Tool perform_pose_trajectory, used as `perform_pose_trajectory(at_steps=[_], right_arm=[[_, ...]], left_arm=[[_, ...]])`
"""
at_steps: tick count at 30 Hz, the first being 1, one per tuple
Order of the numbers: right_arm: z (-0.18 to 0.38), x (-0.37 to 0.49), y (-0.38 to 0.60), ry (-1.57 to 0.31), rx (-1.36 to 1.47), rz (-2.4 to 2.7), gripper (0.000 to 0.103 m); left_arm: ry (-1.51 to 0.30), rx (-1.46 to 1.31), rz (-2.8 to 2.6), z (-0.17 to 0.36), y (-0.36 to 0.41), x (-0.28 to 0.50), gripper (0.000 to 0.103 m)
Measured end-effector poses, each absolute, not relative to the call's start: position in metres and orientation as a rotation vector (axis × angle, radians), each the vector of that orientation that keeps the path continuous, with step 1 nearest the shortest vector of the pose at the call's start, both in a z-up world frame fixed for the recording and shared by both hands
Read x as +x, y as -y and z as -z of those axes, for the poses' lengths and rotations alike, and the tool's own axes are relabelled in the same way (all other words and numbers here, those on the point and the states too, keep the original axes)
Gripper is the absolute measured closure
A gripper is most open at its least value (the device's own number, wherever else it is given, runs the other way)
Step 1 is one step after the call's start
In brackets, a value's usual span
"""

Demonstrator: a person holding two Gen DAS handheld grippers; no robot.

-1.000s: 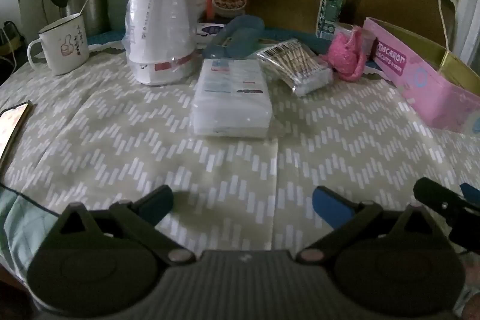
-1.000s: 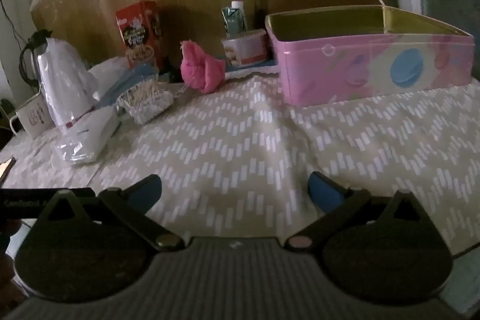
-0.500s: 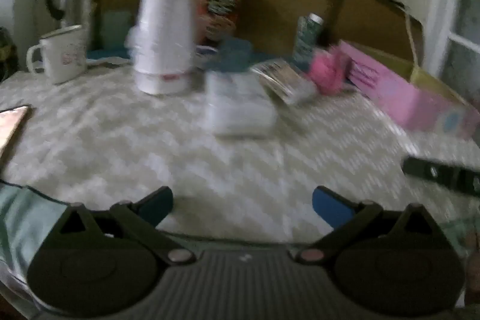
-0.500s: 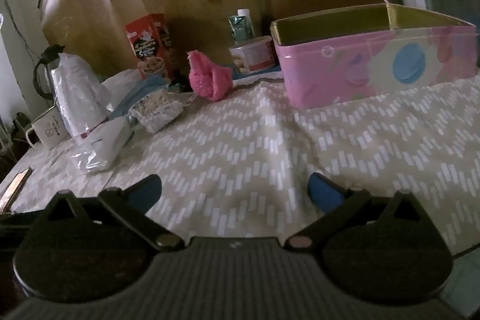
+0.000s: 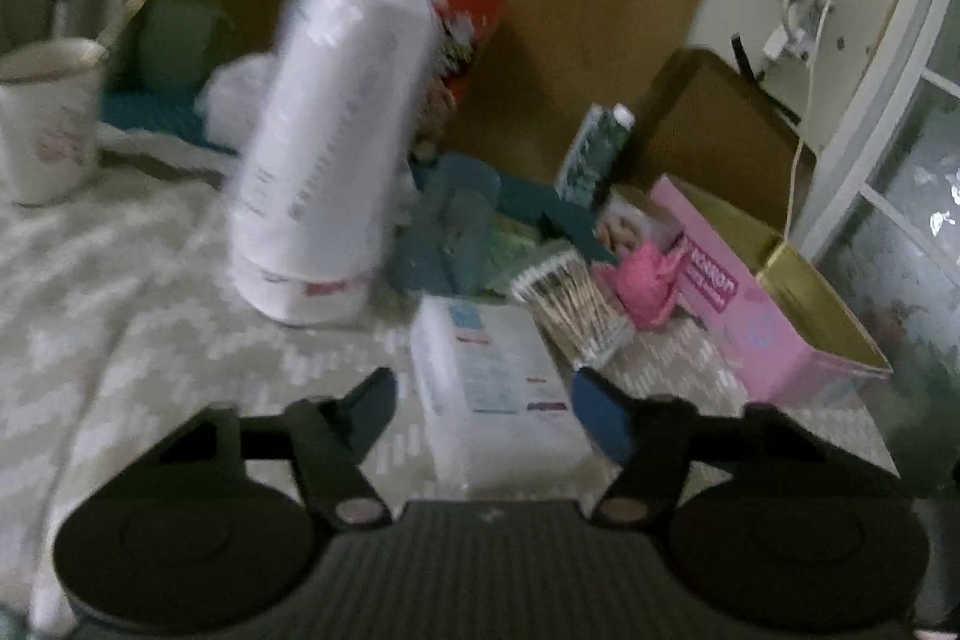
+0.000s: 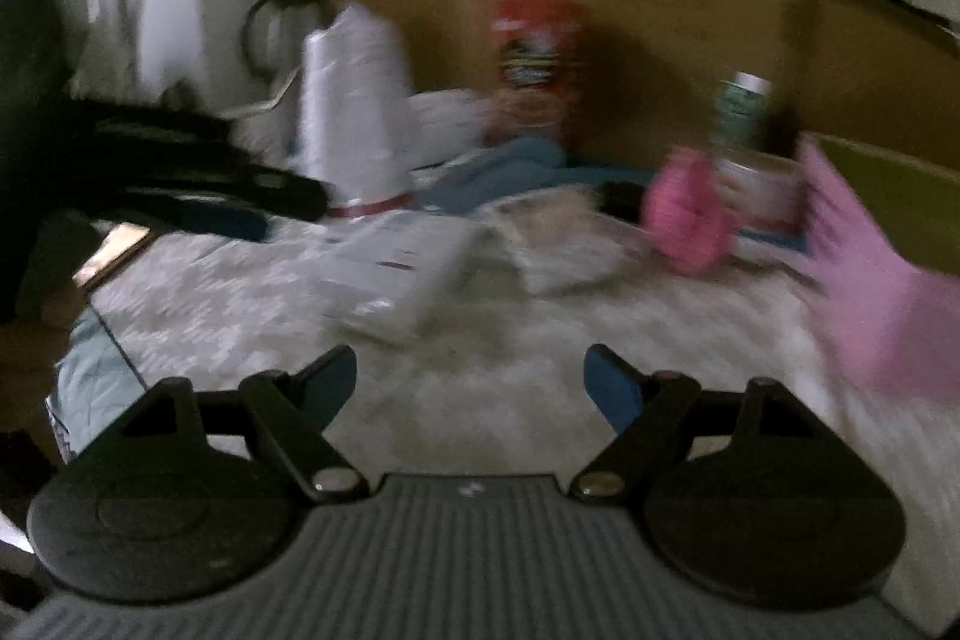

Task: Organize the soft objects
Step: 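Carry the cotton pad pack into the pink tin box and open the left gripper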

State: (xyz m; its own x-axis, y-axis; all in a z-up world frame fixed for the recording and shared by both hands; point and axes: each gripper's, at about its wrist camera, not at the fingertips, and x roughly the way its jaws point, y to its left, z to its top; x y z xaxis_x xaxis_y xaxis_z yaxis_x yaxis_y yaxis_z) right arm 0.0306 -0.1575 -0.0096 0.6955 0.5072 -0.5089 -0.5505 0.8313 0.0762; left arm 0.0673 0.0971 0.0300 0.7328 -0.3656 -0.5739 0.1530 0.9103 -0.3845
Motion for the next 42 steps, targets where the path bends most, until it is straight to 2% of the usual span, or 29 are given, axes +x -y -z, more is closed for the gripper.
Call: perform_pose_trajectory(at_steps=[3, 5, 6, 7, 8, 9, 13, 17, 26, 28, 29, 30, 31, 32, 34, 35, 36, 38, 42], right_arm=[[0.015, 0.052, 0.131, -0.589, -0.133, -0.624, 0.018], [0.021, 0.067, 0.121, -0.627, -0.128, -0.644, 0.018], [0.024, 0.073, 0.117, -0.643, -0.122, -0.651, 0.026], [0.027, 0.079, 0.113, -0.659, -0.111, -0.663, 0.030], [0.026, 0.076, 0.113, -0.642, -0.106, -0.673, 0.042], [0.024, 0.072, 0.113, -0.637, -0.098, -0.697, 0.047], [0.015, 0.031, 0.125, -0.500, -0.126, -0.674, 0.047], [0.007, 0.001, 0.150, -0.349, -0.131, -0.559, 0.047], [-0.020, 0.017, 0.257, -0.237, -0.046, -0.212, 0.047], [-0.022, 0.025, 0.279, -0.240, -0.041, -0.146, 0.047], [-0.021, 0.031, 0.290, -0.251, -0.029, -0.120, 0.046], [-0.019, 0.036, 0.300, -0.273, -0.024, -0.098, 0.046], [-0.016, 0.047, 0.307, -0.300, -0.015, -0.070, 0.045], [-0.011, 0.054, 0.311, -0.327, -0.008, -0.028, 0.039], [-0.004, 0.061, 0.318, -0.372, 0.011, 0.033, 0.034], [-0.002, 0.057, 0.321, -0.358, 0.024, 0.047, 0.033], [-0.001, 0.050, 0.322, -0.339, 0.030, 0.065, 0.027], [0.001, 0.042, 0.322, -0.310, 0.046, 0.078, 0.021], [-0.002, 0.030, 0.320, -0.233, 0.096, 0.079, 0.022]], left_arm=[[-0.756, -0.334, 0.305, -0.014, -0.091, 0.085, 0.055], [-0.767, -0.359, 0.313, -0.007, -0.089, 0.087, 0.055], [-0.760, -0.359, 0.307, -0.007, -0.088, 0.084, 0.060], [-0.750, -0.348, 0.298, -0.009, -0.085, 0.078, 0.062], [-0.729, -0.338, 0.291, -0.012, -0.083, 0.071, 0.063], [-0.706, -0.335, 0.294, -0.018, -0.082, 0.061, 0.064], [-0.607, -0.301, 0.364, -0.040, -0.066, 0.037, 0.063], [-0.548, -0.259, 0.463, -0.060, -0.028, 0.049, 0.063], [-0.454, -0.160, 0.709, -0.086, 0.118, 0.111, 0.063], [-0.462, -0.163, 0.733, -0.082, 0.148, 0.125, 0.058], [-0.473, -0.163, 0.736, -0.078, 0.160, 0.131, 0.049], [-0.487, -0.150, 0.714, -0.073, 0.172, 0.138, 0.035], [-0.499, -0.134, 0.679, -0.067, 0.180, 0.144, 0.030], [-0.507, -0.111, 0.648, -0.062, 0.187, 0.147, 0.028], [-0.517, -0.092, 0.626, -0.056, 0.190, 0.146, 0.028], [-0.510, -0.099, 0.628, -0.056, 0.186, 0.144, 0.025], [-0.497, -0.104, 0.630, -0.057, 0.178, 0.140, 0.022], [-0.455, -0.105, 0.614, -0.061, 0.159, 0.130, 0.022], [-0.383, -0.116, 0.560, -0.066, 0.101, 0.100, 0.022]])
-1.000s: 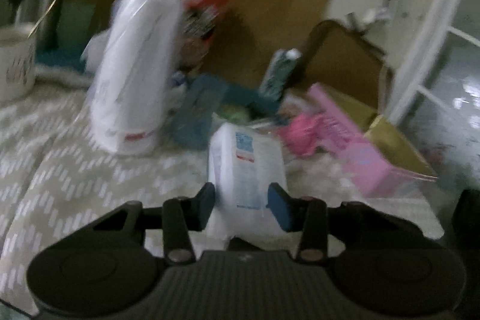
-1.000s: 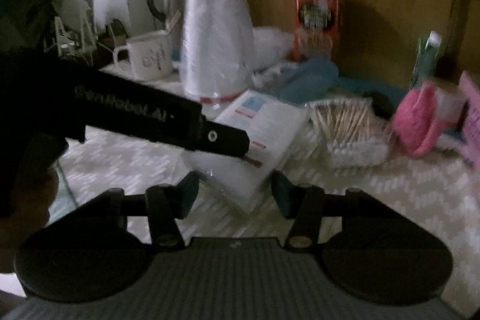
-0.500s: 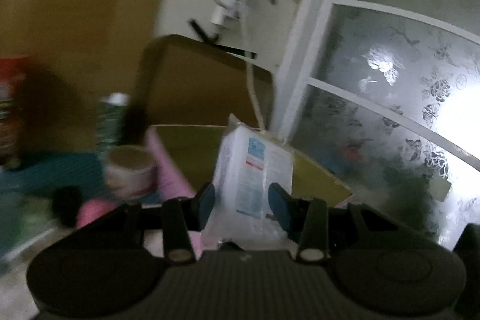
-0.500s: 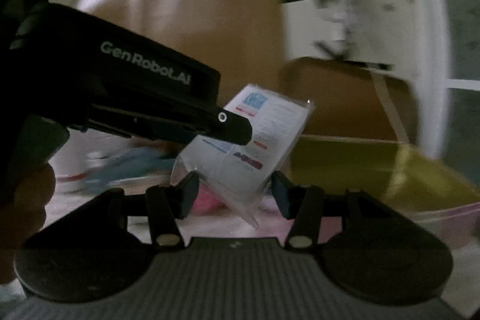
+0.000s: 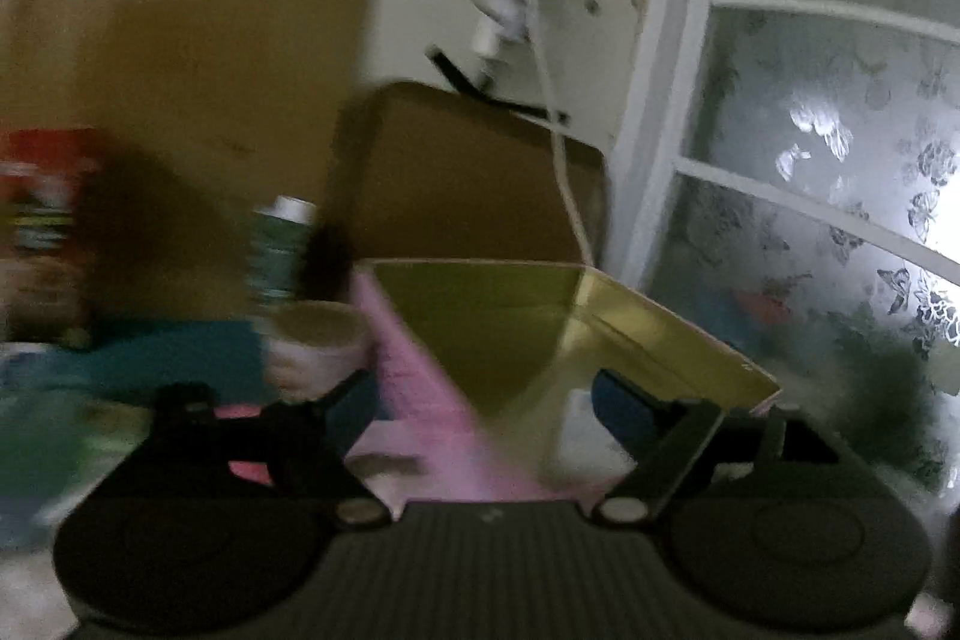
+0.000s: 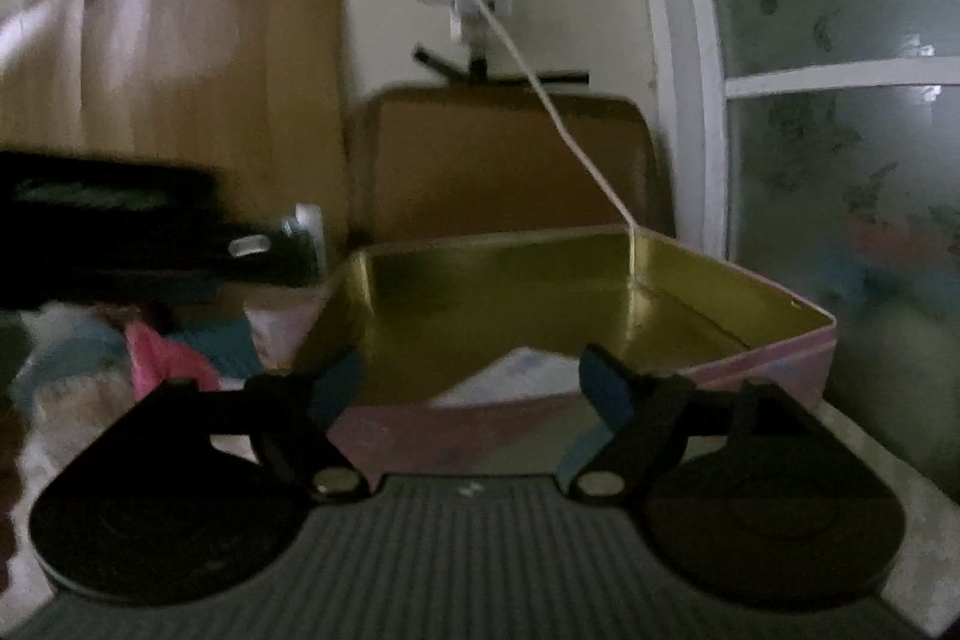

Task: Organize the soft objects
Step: 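Carry the cotton pad pack into the pink tin box and open the left gripper, then grasp the white wet wipes pack with the right gripper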

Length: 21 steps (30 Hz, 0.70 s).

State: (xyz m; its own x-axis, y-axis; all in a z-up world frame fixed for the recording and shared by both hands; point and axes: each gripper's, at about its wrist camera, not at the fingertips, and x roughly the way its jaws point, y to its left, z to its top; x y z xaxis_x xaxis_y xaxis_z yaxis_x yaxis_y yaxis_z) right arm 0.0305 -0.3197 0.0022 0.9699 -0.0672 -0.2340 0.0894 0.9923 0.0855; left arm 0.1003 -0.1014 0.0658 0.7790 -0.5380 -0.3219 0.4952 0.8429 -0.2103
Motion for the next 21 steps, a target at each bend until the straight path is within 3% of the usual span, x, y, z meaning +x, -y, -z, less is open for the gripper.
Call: perform_pose_trajectory(at_steps=[5, 9, 14, 21], right_arm=[[-0.017, 0.024, 0.292, -0.173, 0.116, -0.075, 0.038], [-0.022, 0.046, 0.246, -0.299, 0.129, -0.309, 0.055], [-0.029, 0.100, 0.186, -0.489, 0.246, -0.510, 0.056], [-0.039, 0.203, 0.111, -0.652, 0.172, -0.510, 0.055]], left_arm=[[-0.369, -0.051, 0.358, -0.040, 0.014, 0.064, 0.022], [-0.397, 0.025, 0.182, -0.015, -0.043, 0.053, 0.022], [-0.382, -0.076, 0.123, -0.009, -0.090, 0.055, 0.021], [-0.343, -0.124, 0.152, -0.004, -0.099, 0.052, 0.020]])
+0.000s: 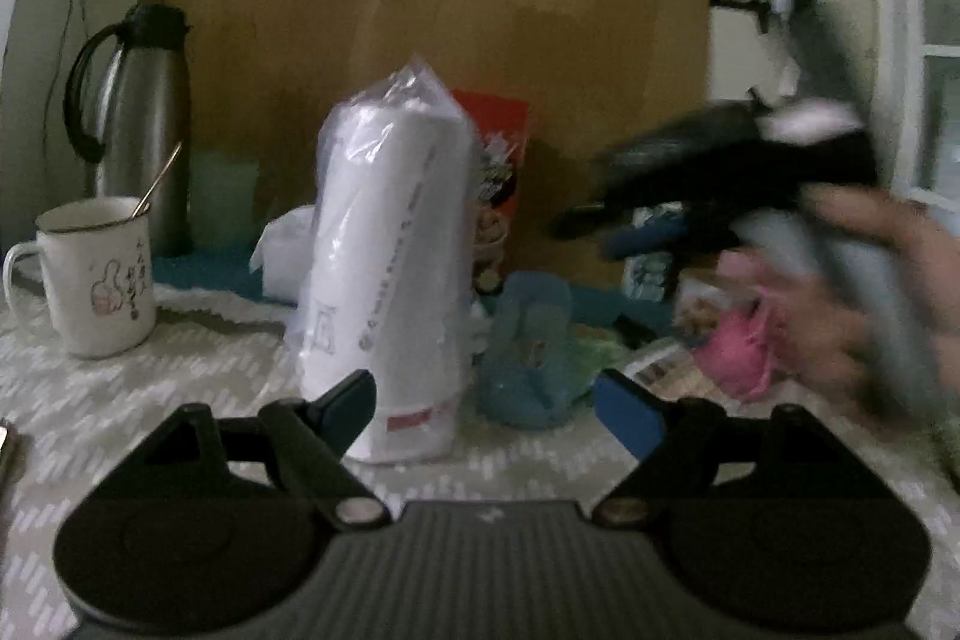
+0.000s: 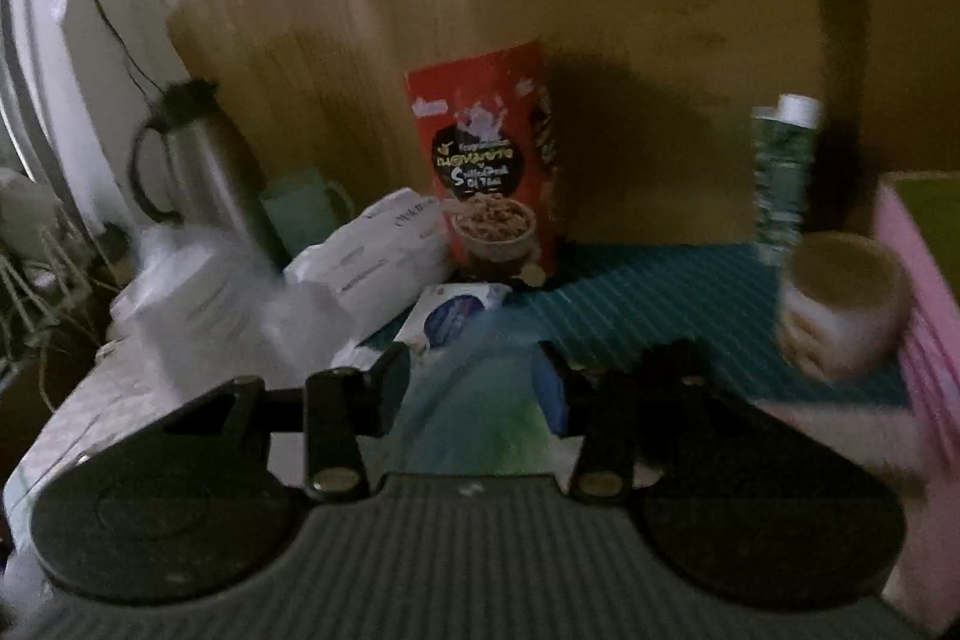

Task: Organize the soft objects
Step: 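Grasp the white wet wipes pack with the right gripper, then carry the wet wipes pack into the pink tin box and release it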

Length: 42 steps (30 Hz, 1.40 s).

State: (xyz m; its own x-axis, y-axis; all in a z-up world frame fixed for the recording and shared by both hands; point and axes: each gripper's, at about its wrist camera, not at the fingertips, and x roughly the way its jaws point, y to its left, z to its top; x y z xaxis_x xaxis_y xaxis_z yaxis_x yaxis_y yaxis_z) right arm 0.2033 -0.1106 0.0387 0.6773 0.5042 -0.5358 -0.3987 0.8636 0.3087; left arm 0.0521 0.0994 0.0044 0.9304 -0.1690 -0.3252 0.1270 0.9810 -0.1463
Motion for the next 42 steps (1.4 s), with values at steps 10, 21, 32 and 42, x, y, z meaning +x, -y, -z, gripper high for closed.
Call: perform_pose_trajectory(at_steps=[10, 21, 32, 42], right_arm=[[-0.011, 0.316, 0.025, -0.920, 0.048, -0.442, 0.027], [0.027, 0.326, -0.024, -1.009, -0.171, -0.471, 0.028], [-0.056, 0.274, 0.052, -0.642, 0.076, -0.452, 0.033], [-0.068, 0.110, 0.170, -0.665, -0.011, -0.553, 0.032]], left_arm=[[-0.241, -0.146, 0.171, -0.006, -0.104, 0.036, 0.019], [-0.249, -0.253, 0.198, -0.006, -0.117, 0.037, 0.019], [-0.249, -0.259, 0.203, -0.005, -0.121, 0.039, 0.019], [-0.377, -0.327, 0.389, -0.005, -0.124, 0.051, 0.019]])
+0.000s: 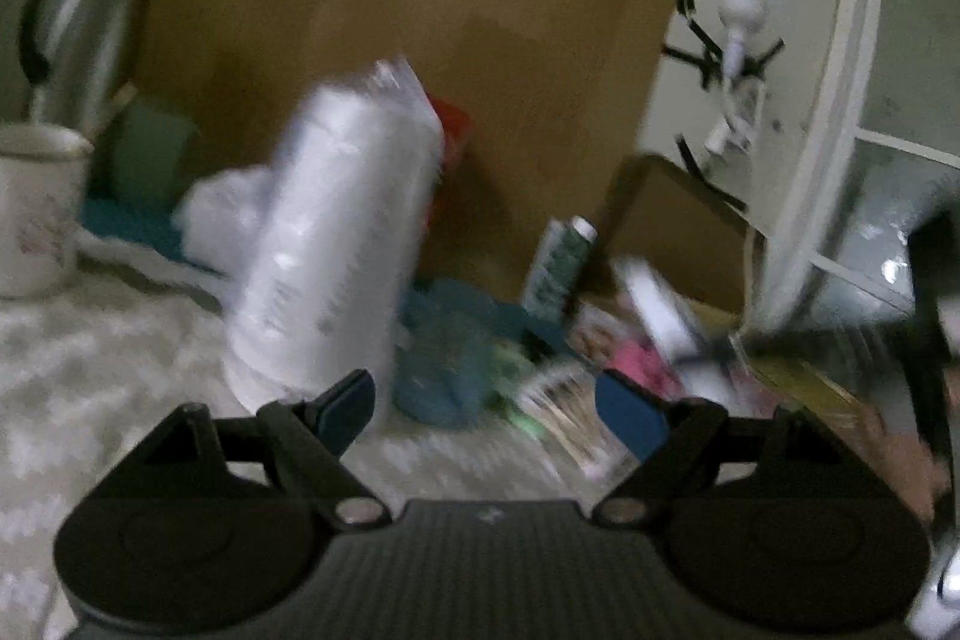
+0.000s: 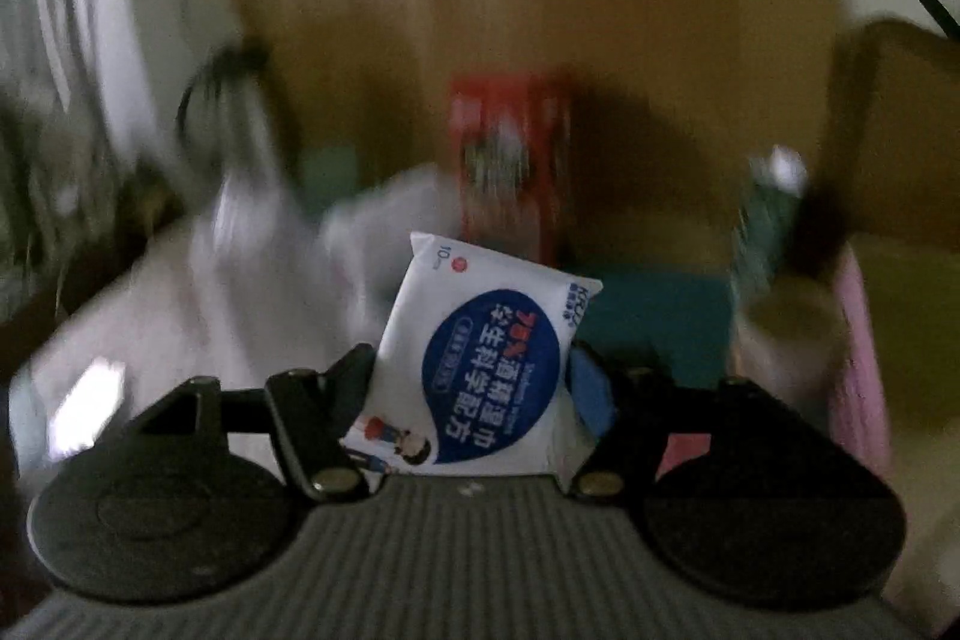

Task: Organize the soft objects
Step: 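Carry the wet wipes pack into the pink tin box and release it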

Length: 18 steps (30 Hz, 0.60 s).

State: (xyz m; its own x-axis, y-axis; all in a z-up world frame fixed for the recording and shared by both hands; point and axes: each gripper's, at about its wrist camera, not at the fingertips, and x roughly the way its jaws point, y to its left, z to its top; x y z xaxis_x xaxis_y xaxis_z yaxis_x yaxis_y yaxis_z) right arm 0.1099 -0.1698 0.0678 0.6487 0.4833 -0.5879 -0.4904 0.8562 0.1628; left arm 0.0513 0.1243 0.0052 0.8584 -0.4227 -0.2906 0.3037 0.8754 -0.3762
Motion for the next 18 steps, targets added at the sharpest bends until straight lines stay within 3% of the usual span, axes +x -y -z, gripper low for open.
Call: perform_pose_trajectory(at_steps=[9, 13, 15, 18], right_arm=[[-0.002, 0.028, 0.179, -0.741, -0.126, -0.514, 0.030], [0.003, 0.017, 0.181, -0.695, -0.145, -0.489, 0.015], [0.004, 0.009, 0.184, -0.657, -0.178, -0.498, 0.008], [0.015, 0.005, 0.198, -0.644, -0.203, -0.528, 0.010]], left_arm=[[-0.659, -0.294, 0.569, -0.004, -0.052, 0.052, 0.021], [-0.754, -0.314, 0.577, 0.000, -0.039, 0.052, 0.023], [-0.783, -0.327, 0.590, 0.002, -0.034, 0.050, 0.030], [-0.836, -0.304, 0.618, 0.009, -0.017, 0.052, 0.040]])
